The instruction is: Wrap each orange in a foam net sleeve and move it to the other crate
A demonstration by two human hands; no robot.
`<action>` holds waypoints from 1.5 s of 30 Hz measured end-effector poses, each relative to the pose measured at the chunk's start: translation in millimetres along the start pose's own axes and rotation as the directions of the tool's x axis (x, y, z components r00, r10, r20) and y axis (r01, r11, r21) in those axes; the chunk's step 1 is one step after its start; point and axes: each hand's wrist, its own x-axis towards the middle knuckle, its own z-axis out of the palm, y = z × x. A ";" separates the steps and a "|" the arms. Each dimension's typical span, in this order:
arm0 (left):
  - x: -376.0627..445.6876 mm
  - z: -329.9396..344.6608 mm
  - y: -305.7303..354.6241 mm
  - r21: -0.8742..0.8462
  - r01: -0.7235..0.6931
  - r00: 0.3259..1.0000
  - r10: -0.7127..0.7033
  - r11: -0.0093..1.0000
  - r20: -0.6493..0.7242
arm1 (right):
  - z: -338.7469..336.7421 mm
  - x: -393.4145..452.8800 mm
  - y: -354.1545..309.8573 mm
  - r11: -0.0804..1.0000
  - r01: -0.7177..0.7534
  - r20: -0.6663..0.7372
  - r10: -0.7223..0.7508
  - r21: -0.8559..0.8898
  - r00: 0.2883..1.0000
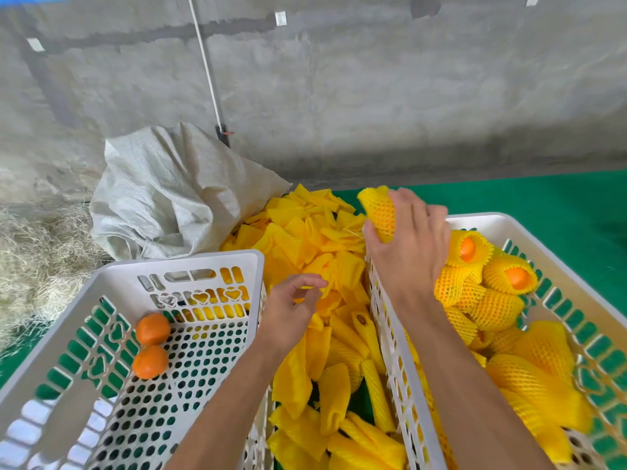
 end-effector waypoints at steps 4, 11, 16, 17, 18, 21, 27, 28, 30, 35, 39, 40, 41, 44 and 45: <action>-4.1 1.7 -3.7 0.200 0.003 0.993 -0.026 0.980 0.112 | -5.9 7.6 26.3 0.945 -0.220 0.130 0.256 -0.242 0.958; -5.5 3.6 -6.5 0.281 0.085 0.967 -0.146 0.956 0.207 | -3.2 -5.4 14.2 0.905 -0.193 0.364 0.337 -0.378 0.868; -3.3 3.3 -13.9 0.331 0.090 0.960 -0.170 0.939 0.223 | 4.5 -19.0 -12.6 0.964 0.003 0.405 0.108 -0.264 0.908; -2.9 3.4 -14.3 0.355 0.089 0.960 -0.175 0.931 0.218 | 6.8 -24.4 -20.0 0.972 0.058 0.438 0.049 -0.226 0.898; -2.6 3.4 -13.9 0.384 0.084 0.962 -0.175 0.920 0.207 | 9.2 -30.9 -28.4 0.978 0.113 0.475 -0.016 -0.176 0.880; -1.3 1.5 -11.0 0.413 0.085 0.984 -0.141 0.907 0.108 | 19.5 -56.9 -47.0 0.966 0.259 0.648 -0.199 0.003 0.735; 2.3 -3.4 -11.0 0.363 0.210 0.977 -0.206 0.908 -0.053 | 39.9 -96.8 -40.3 0.963 0.267 0.994 -0.065 0.038 0.091; 2.5 -3.1 -12.1 0.358 0.225 0.974 -0.224 0.906 -0.045 | 43.1 -101.7 -40.0 0.958 0.286 0.999 -0.011 0.022 -0.039; 2.5 -2.2 -13.6 0.361 0.237 0.969 -0.245 0.902 -0.024 | 48.4 -109.2 -42.2 0.949 0.314 0.974 0.043 0.031 -0.225; 2.7 -1.7 -14.1 0.372 0.239 0.969 -0.247 0.897 -0.028 | 52.6 -119.8 -47.6 0.899 0.433 0.958 0.059 0.071 -0.281; 3.4 -0.7 -14.2 0.403 0.243 0.967 -0.255 0.882 -0.024 | 51.2 -126.7 -47.2 0.898 0.431 0.946 0.063 0.085 -0.318; 3.5 -0.5 -14.4 0.403 0.243 0.966 -0.256 0.882 -0.023 | 50.6 -128.5 -47.5 0.907 0.413 0.936 0.071 0.083 -0.344; 3.7 -0.3 -14.4 0.404 0.243 0.967 -0.255 0.882 -0.024 | 50.3 -130.3 -47.8 0.913 0.401 0.922 0.087 0.078 -0.378; 4.1 -0.1 -15.3 0.410 0.240 0.967 -0.253 0.880 -0.023 | 51.9 -137.2 -46.9 0.919 0.392 0.873 0.152 0.048 -0.464; 3.9 0.1 -15.9 0.406 0.239 0.967 -0.252 0.882 -0.023 | 52.6 -139.5 -46.4 0.917 0.396 0.861 0.164 0.047 -0.481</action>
